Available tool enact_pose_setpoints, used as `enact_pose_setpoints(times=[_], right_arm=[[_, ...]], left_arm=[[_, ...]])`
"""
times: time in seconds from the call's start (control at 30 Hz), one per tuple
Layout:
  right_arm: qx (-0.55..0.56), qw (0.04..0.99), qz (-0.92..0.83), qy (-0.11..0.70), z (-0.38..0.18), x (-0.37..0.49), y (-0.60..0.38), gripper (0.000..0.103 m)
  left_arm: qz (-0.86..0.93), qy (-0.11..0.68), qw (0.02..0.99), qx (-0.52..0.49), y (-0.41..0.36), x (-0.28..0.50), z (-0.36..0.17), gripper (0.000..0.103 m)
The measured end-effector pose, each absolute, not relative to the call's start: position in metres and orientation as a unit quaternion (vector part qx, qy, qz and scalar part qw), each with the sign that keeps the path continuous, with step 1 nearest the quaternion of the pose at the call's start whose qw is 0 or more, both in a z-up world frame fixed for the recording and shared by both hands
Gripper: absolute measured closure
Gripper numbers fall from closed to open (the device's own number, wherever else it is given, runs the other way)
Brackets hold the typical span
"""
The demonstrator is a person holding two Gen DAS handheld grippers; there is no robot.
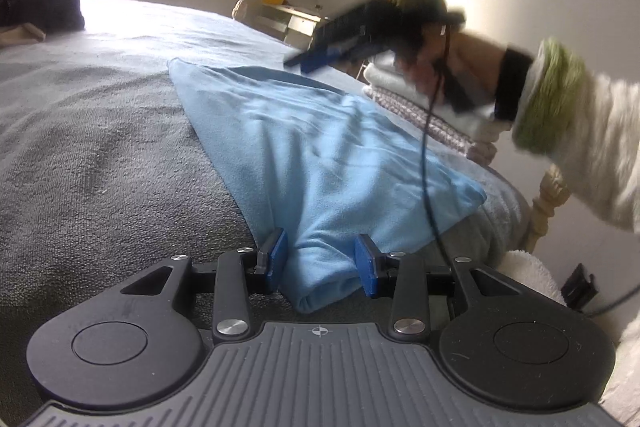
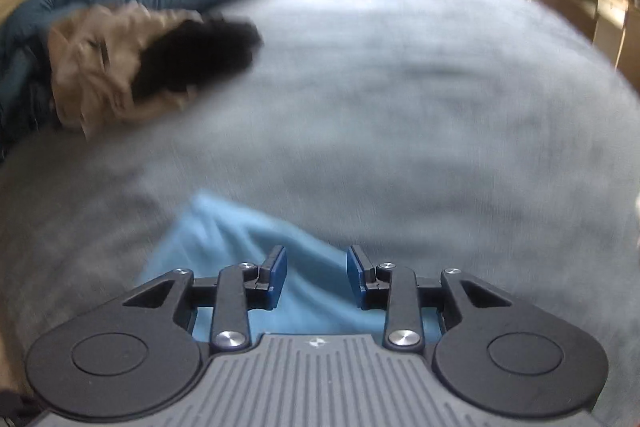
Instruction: Fold clothes
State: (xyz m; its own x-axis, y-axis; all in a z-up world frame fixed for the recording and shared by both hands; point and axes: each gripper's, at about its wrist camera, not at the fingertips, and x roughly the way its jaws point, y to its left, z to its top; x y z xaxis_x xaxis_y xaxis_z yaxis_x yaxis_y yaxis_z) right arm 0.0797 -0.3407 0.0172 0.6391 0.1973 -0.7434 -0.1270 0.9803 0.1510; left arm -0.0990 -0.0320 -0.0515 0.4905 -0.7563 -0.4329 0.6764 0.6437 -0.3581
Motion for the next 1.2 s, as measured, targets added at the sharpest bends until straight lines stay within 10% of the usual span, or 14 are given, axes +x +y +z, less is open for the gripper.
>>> enact_pose_setpoints(times=[0.77, 1.2], right_arm=[[0.179, 0.919, -0.029, 0.351, -0.010, -0.053, -0.438, 0.065], [0.062, 0.940, 0.077, 0.327, -0.007, -0.135, -0.338, 0.069]], left_arm=[[-0.374, 0.318, 0.871, 0.011, -0.053, -0.103, -0.029, 0.065], [-0.351, 0.323, 0.876, 0.062, -0.077, -0.115, -0.031, 0.064]])
